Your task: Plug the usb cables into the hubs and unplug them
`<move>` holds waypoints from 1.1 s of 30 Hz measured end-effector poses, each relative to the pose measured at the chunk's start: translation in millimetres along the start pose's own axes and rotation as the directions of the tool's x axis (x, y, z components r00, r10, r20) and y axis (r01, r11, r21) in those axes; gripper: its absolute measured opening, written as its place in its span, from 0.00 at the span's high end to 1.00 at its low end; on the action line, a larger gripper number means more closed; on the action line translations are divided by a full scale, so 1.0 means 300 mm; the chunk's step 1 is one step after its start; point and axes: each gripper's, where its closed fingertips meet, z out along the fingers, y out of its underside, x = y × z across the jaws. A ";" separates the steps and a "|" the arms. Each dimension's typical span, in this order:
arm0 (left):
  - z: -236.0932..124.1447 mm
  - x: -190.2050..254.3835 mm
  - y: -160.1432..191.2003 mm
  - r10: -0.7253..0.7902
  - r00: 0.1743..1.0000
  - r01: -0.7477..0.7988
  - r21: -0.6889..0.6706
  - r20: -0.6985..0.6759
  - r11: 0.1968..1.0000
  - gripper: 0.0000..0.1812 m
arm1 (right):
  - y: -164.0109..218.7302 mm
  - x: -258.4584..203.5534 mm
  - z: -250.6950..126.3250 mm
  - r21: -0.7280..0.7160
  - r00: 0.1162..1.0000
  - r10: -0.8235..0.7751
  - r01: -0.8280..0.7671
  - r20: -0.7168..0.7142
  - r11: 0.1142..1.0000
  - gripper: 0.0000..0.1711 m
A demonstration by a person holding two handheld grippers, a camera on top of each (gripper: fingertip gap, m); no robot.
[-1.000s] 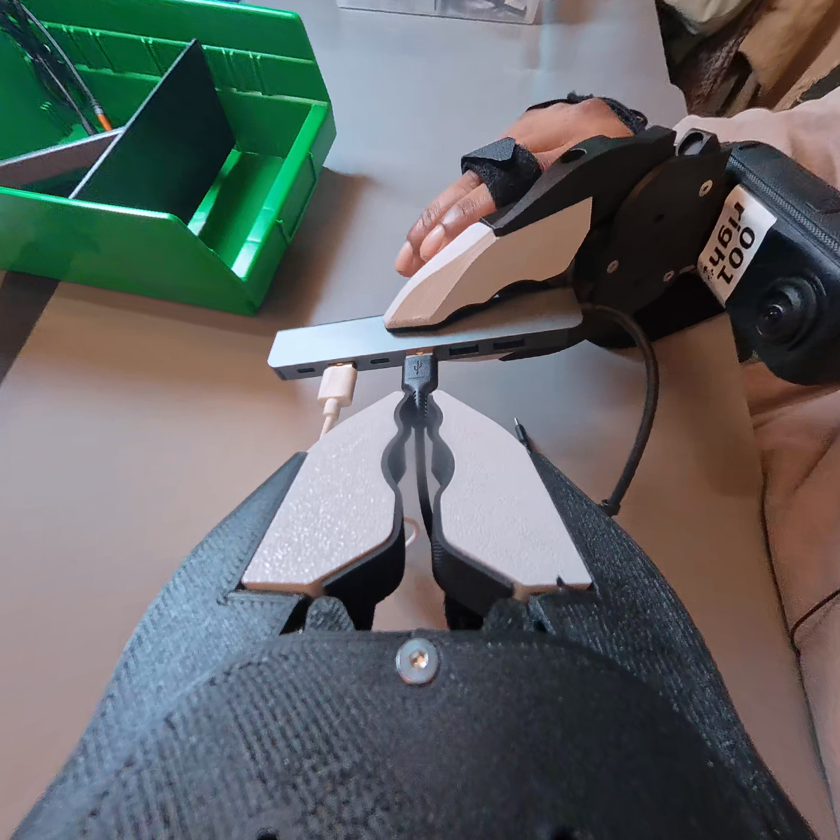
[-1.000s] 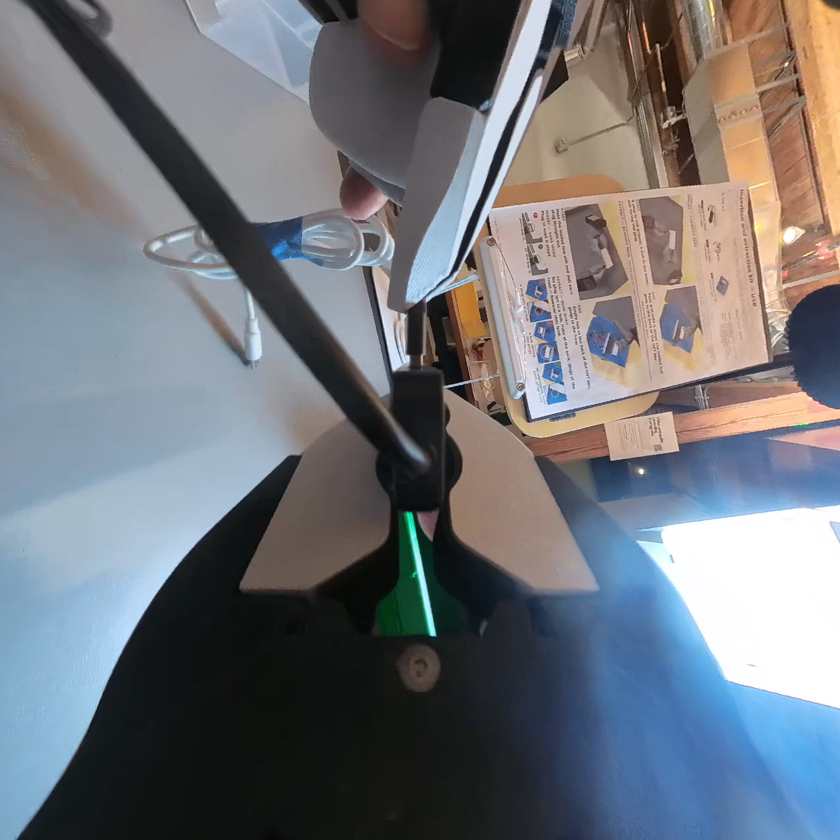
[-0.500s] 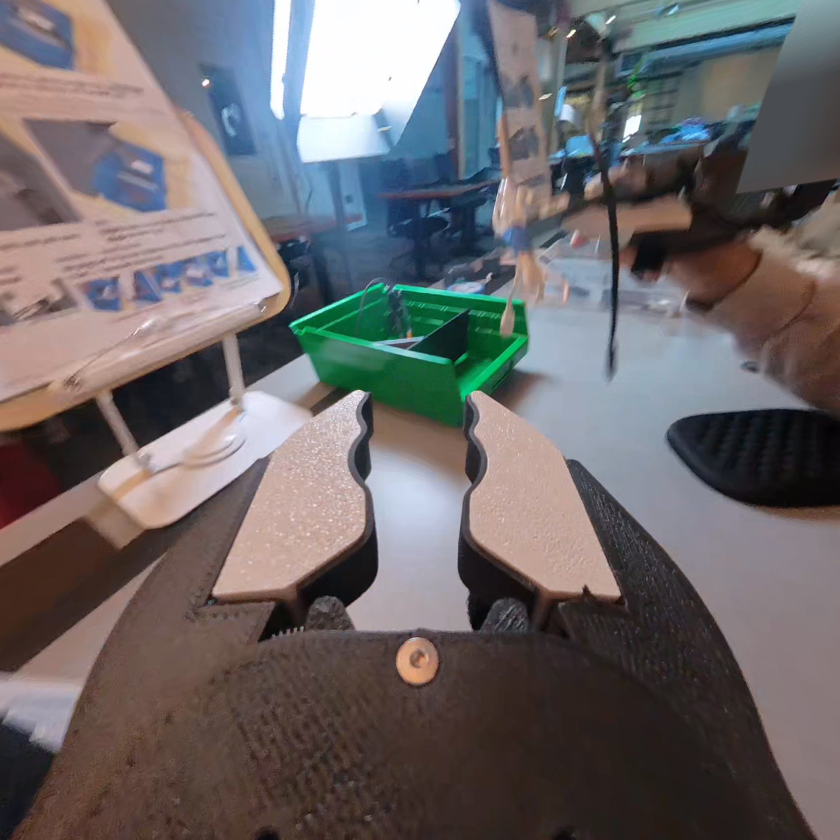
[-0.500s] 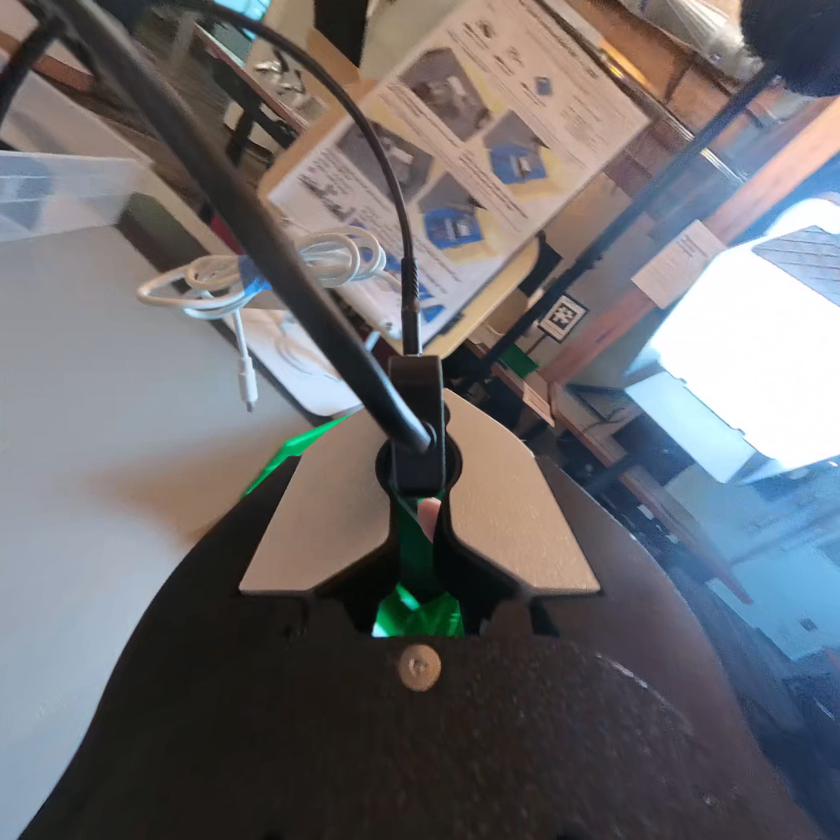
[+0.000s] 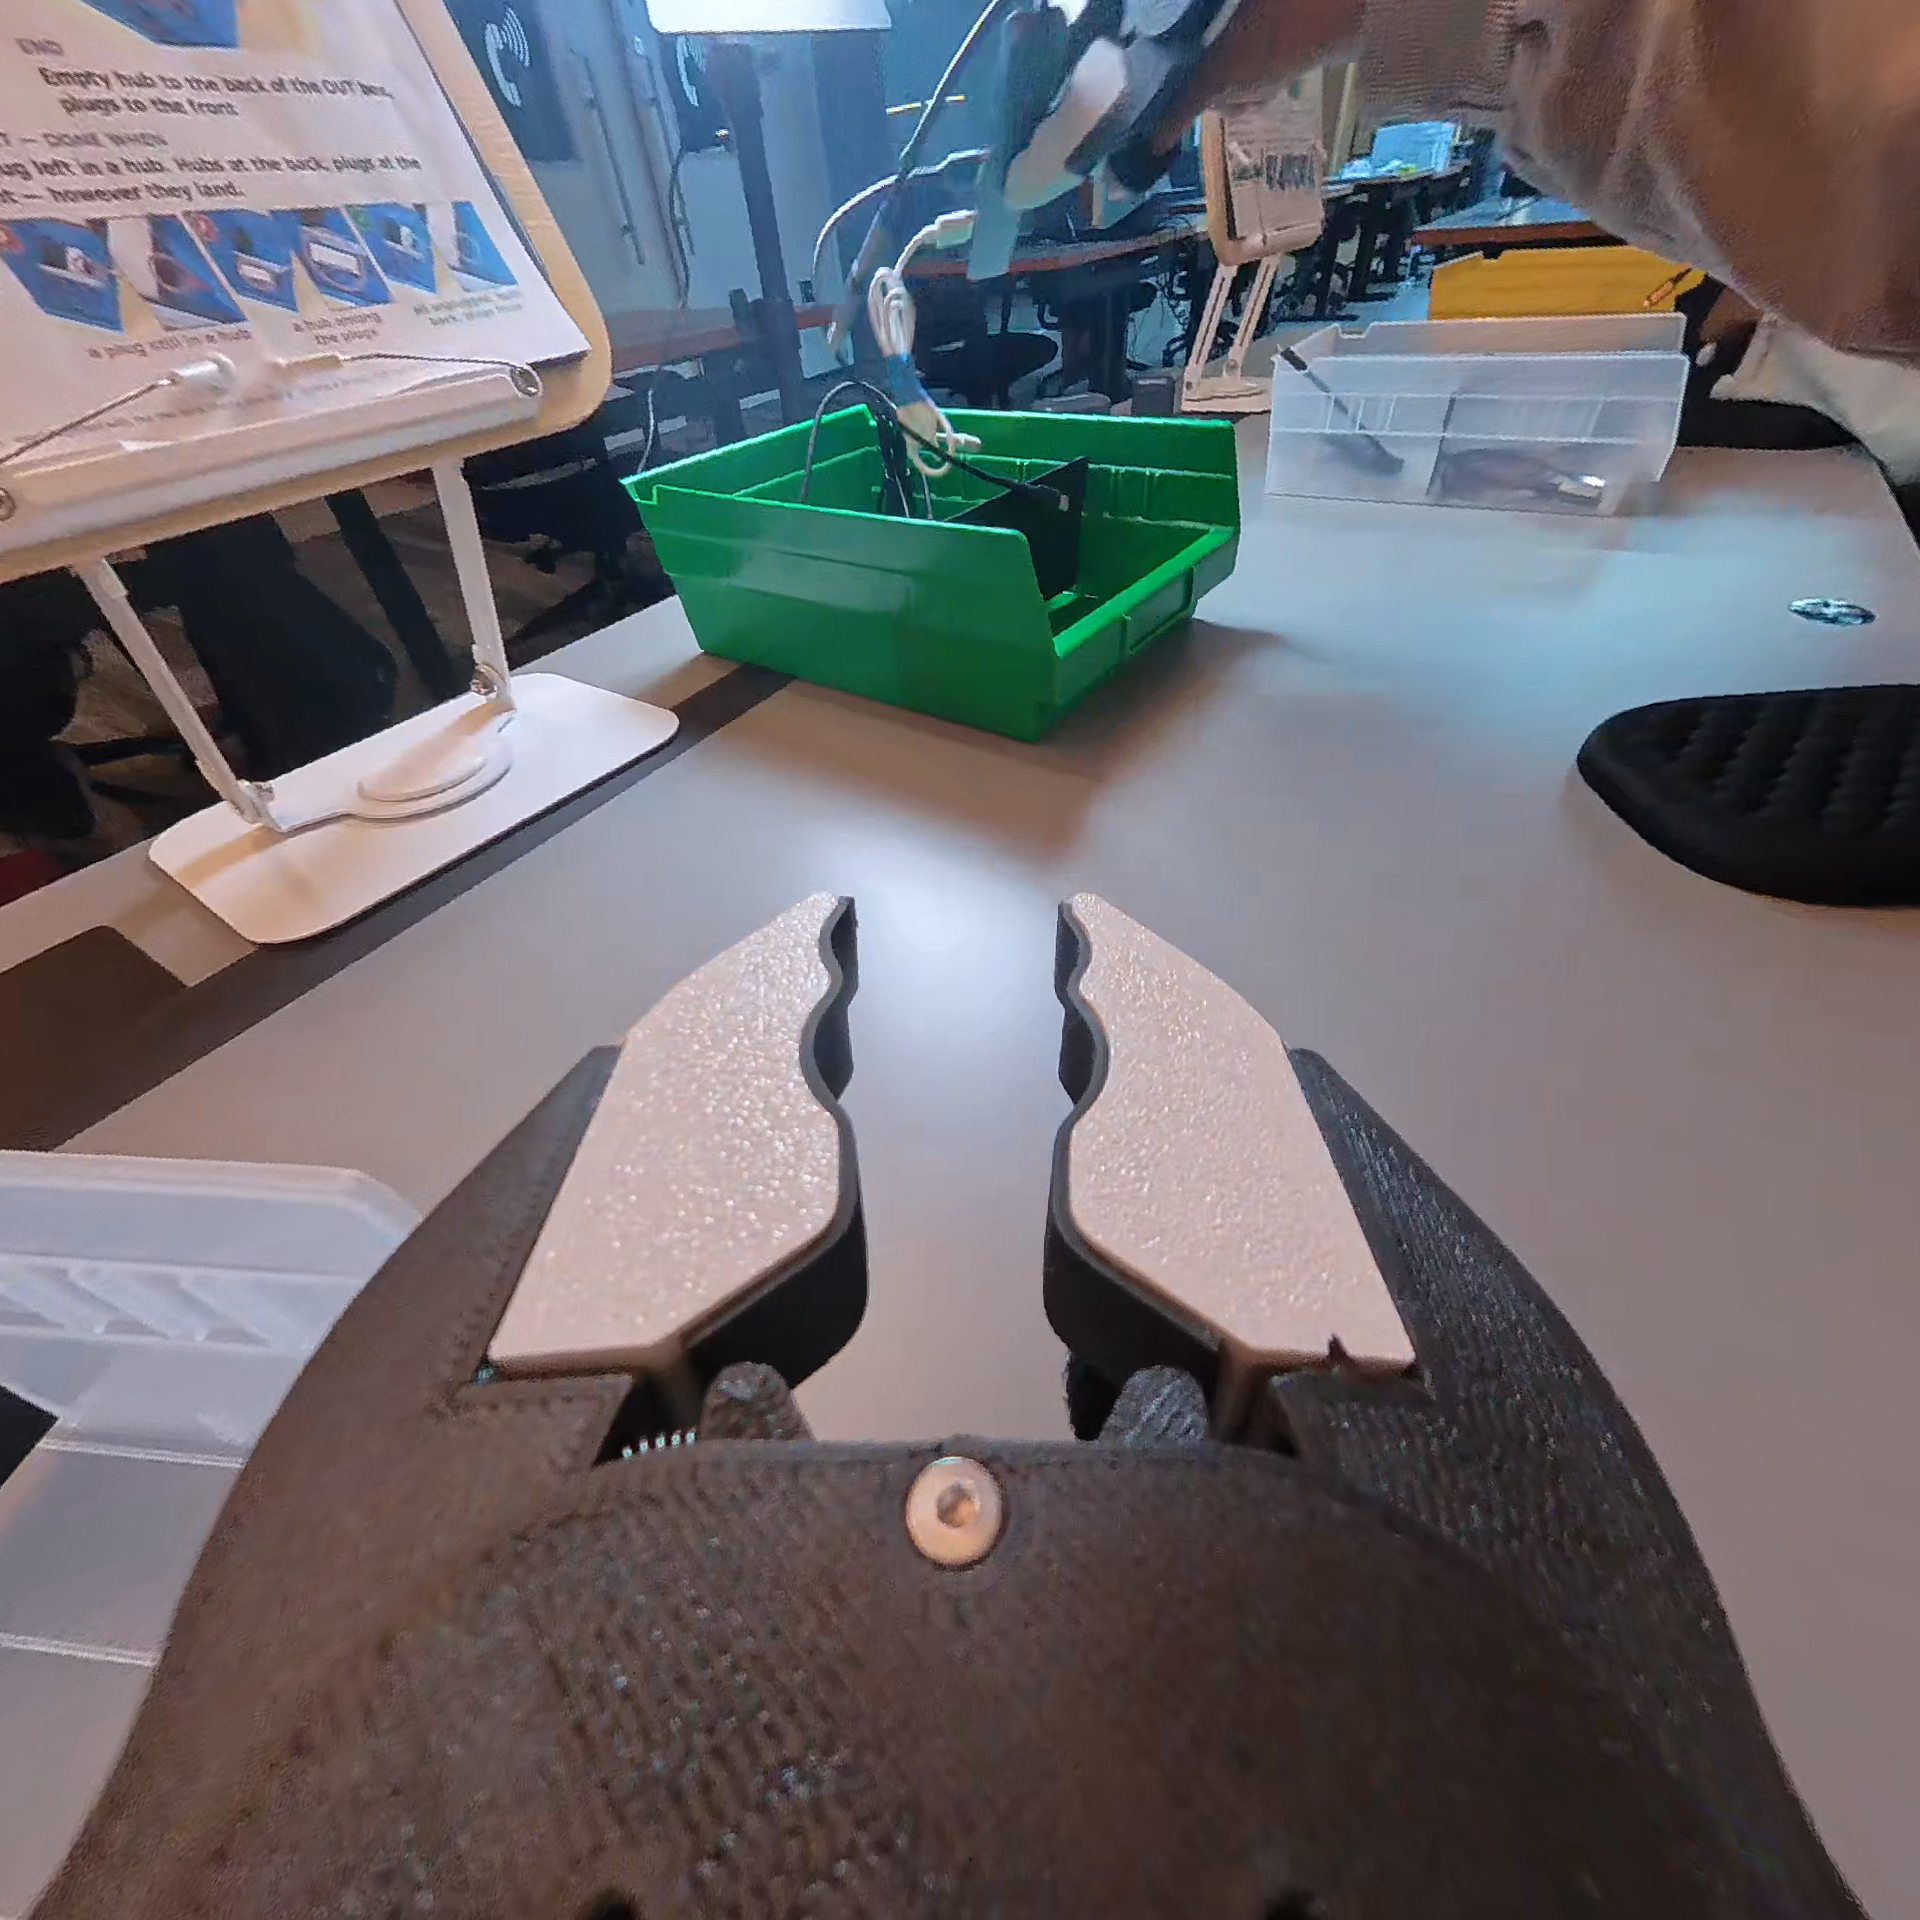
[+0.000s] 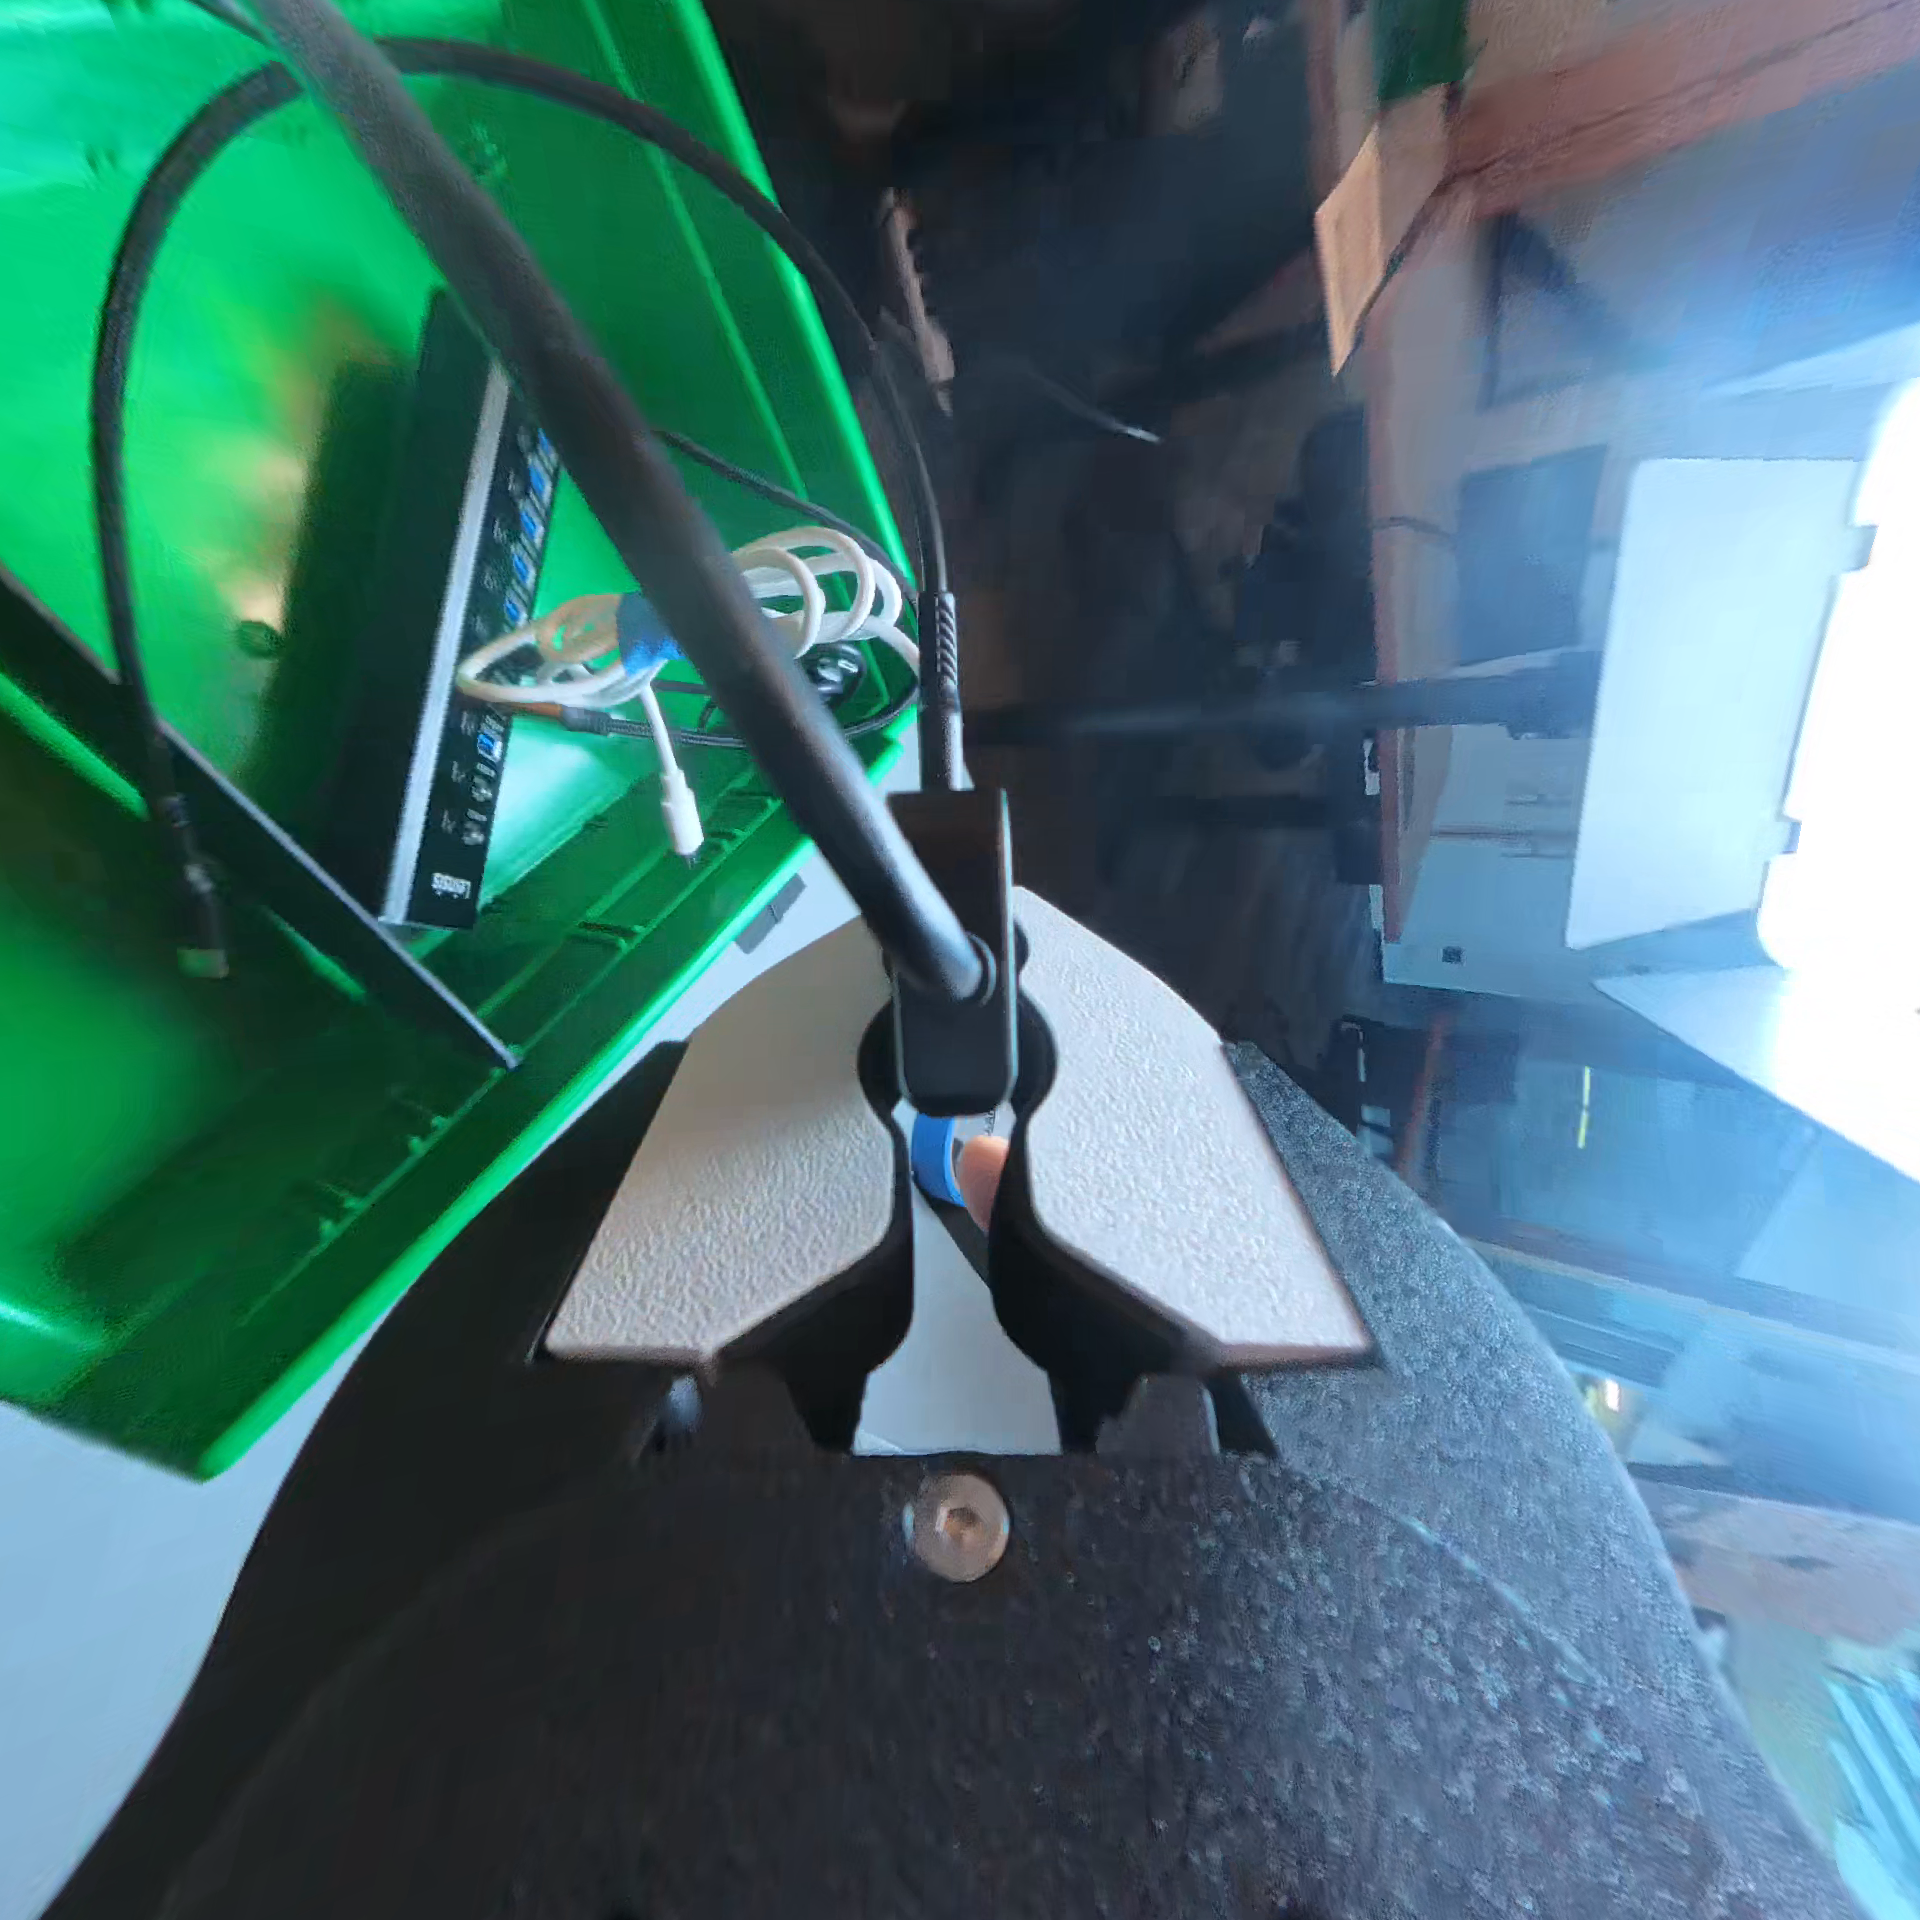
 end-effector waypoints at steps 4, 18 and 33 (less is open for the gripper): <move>0.007 0.015 0.059 0.012 1.000 -0.013 -0.048 -0.019 0.999 0.80 | -0.038 -0.072 0.146 -0.099 0.997 -0.067 0.071 0.043 0.993 0.94; 0.020 0.057 0.093 0.050 0.997 -0.055 -0.085 -0.061 0.995 0.81 | -0.077 -0.107 0.314 -0.178 0.995 -0.103 0.103 0.011 0.979 0.93; 0.039 0.096 0.124 0.108 0.990 -0.119 -0.130 -0.085 0.984 0.81 | -0.168 -0.356 0.174 -0.011 0.874 -0.025 0.035 0.485 0.999 0.71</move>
